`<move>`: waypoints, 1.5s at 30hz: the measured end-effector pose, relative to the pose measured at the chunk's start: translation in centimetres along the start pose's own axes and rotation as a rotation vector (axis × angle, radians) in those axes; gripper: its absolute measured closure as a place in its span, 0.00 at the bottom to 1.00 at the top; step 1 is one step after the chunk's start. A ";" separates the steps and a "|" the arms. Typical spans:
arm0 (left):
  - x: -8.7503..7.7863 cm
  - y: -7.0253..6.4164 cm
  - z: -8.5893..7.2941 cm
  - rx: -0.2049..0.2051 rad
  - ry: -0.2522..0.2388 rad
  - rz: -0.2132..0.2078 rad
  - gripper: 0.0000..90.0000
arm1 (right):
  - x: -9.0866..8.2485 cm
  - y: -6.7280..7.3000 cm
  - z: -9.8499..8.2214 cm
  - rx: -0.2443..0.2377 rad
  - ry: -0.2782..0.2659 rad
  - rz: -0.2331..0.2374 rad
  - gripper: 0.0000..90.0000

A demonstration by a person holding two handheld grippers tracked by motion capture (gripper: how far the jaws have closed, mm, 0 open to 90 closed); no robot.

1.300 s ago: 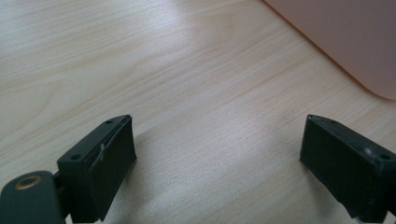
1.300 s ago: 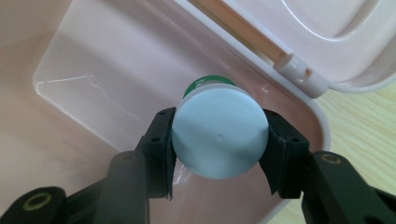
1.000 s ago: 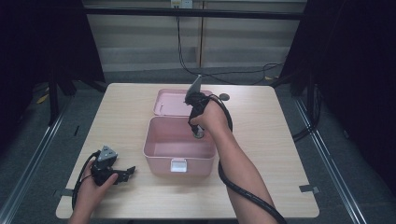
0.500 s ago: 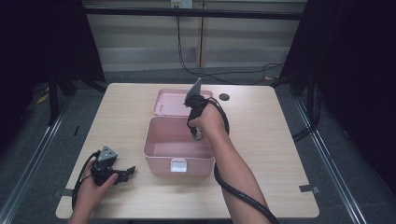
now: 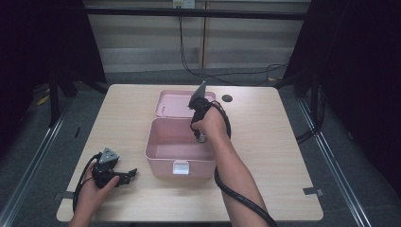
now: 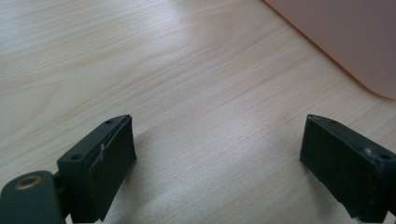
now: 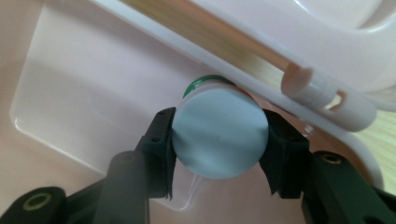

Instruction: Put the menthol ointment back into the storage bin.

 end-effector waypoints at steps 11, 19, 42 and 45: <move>0.0 0.0 0.0 -0.001 -0.001 0.000 0.11 | 0.5 0.3 0.1 0.011 0.003 0.005 0.56; 0.0 0.0 0.0 0.000 -0.002 0.000 0.11 | 0.9 0.6 0.2 0.022 -0.005 -0.003 0.57; 0.0 0.0 0.0 -0.001 -0.003 0.000 0.11 | 2.2 1.4 -0.1 0.047 -0.004 -0.036 0.56; 0.0 0.0 0.0 -0.002 -0.004 -0.003 0.11 | 2.6 1.5 -0.1 0.049 -0.005 -0.034 0.56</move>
Point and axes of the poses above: each handheld gripper's, and its own axes: x roughly forward along the jaws, z roughly out of its top, y roughly to its left, the point moved 3 cm from there along x, roughly forward along the jaws, and after that the axes turned 7 degrees about y, right-handed, at the moved point
